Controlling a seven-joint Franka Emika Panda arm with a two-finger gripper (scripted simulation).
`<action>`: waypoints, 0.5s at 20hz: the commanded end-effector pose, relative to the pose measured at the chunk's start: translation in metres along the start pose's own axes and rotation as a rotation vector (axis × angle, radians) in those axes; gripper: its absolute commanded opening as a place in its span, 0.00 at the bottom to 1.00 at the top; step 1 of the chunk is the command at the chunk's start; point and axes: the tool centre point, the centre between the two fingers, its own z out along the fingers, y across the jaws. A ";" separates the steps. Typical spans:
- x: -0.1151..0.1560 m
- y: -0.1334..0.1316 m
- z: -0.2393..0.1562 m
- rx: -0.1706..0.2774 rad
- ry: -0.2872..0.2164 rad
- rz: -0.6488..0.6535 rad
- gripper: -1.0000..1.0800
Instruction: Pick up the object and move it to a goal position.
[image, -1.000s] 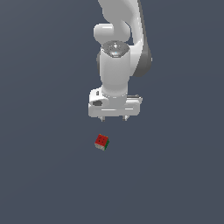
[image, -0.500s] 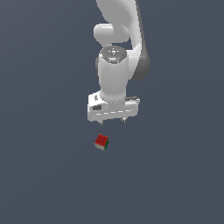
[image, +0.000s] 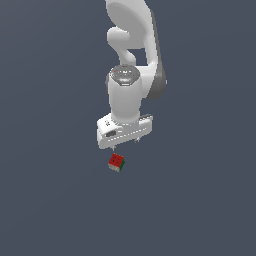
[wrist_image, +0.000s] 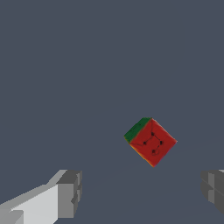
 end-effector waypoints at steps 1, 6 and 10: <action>0.000 0.004 0.007 0.001 -0.004 -0.066 0.96; 0.001 0.012 0.020 0.005 -0.012 -0.194 0.96; 0.001 0.018 0.031 0.009 -0.017 -0.296 0.96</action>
